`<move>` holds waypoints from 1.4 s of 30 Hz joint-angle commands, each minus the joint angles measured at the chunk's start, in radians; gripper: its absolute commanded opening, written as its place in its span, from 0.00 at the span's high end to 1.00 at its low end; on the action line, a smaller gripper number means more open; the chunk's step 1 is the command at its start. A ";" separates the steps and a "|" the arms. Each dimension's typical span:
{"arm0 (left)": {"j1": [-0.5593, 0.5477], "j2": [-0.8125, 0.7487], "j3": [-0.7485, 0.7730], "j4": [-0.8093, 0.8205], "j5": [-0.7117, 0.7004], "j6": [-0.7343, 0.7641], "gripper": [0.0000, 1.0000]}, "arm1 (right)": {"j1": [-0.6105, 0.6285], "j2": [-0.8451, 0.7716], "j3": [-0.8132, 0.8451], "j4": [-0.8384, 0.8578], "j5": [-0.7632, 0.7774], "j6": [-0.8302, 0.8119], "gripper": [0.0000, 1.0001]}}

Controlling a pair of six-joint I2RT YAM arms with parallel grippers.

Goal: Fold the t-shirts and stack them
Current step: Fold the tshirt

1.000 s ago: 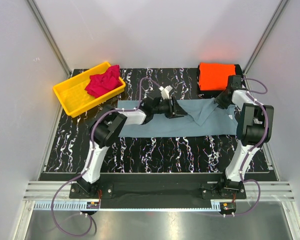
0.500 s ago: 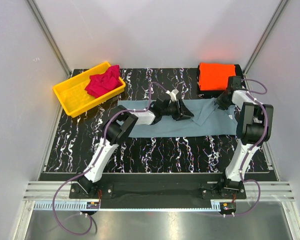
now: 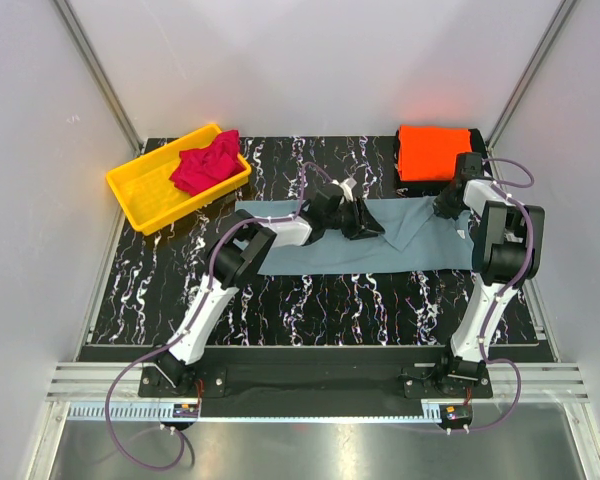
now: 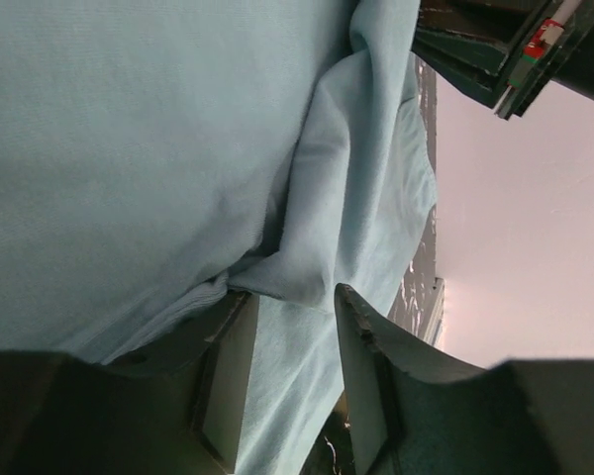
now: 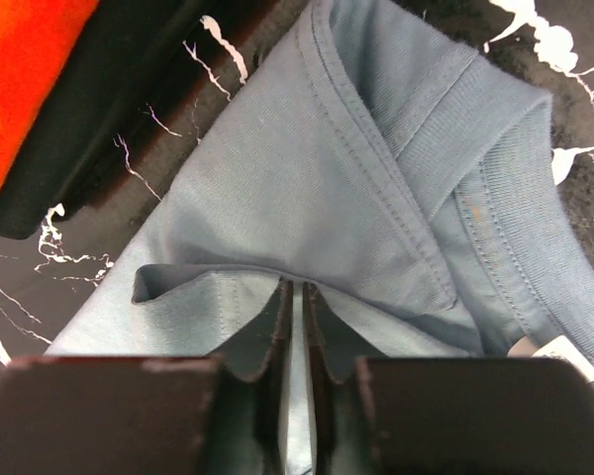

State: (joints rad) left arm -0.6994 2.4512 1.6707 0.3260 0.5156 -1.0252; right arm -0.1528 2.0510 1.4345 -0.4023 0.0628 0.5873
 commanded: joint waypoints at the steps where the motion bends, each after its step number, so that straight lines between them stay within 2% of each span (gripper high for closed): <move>1: 0.020 0.028 0.032 -0.079 -0.061 0.040 0.59 | -0.007 -0.003 0.044 0.007 0.037 -0.011 0.89; 4: 0.023 0.028 0.029 -0.087 -0.071 0.040 0.60 | -0.005 0.006 0.052 0.008 0.037 -0.012 0.93; 9: 0.024 0.040 0.061 -0.139 -0.065 0.036 0.61 | -0.005 -0.008 0.049 0.010 0.008 -0.001 0.82; 11: 0.024 0.045 0.073 -0.143 -0.063 0.033 0.67 | -0.007 -0.025 0.043 0.011 0.008 0.015 0.77; 13: 0.026 0.051 0.084 -0.143 -0.057 0.019 0.68 | -0.005 -0.041 0.035 0.011 0.006 0.023 0.73; 20: 0.029 0.065 0.113 -0.180 -0.058 -0.012 0.67 | -0.005 -0.023 0.050 0.025 -0.018 0.019 0.70; 34: 0.029 0.068 0.113 -0.180 -0.055 -0.019 0.67 | -0.005 0.015 0.069 0.053 -0.060 0.042 0.73; 42: 0.031 0.068 0.107 -0.180 -0.052 -0.026 0.67 | -0.005 0.032 0.058 0.053 -0.052 0.055 0.71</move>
State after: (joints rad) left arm -0.6849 2.4855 1.7649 0.1921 0.5041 -1.0557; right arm -0.1535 2.0644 1.4624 -0.3771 0.0135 0.6304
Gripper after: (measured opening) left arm 0.322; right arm 0.291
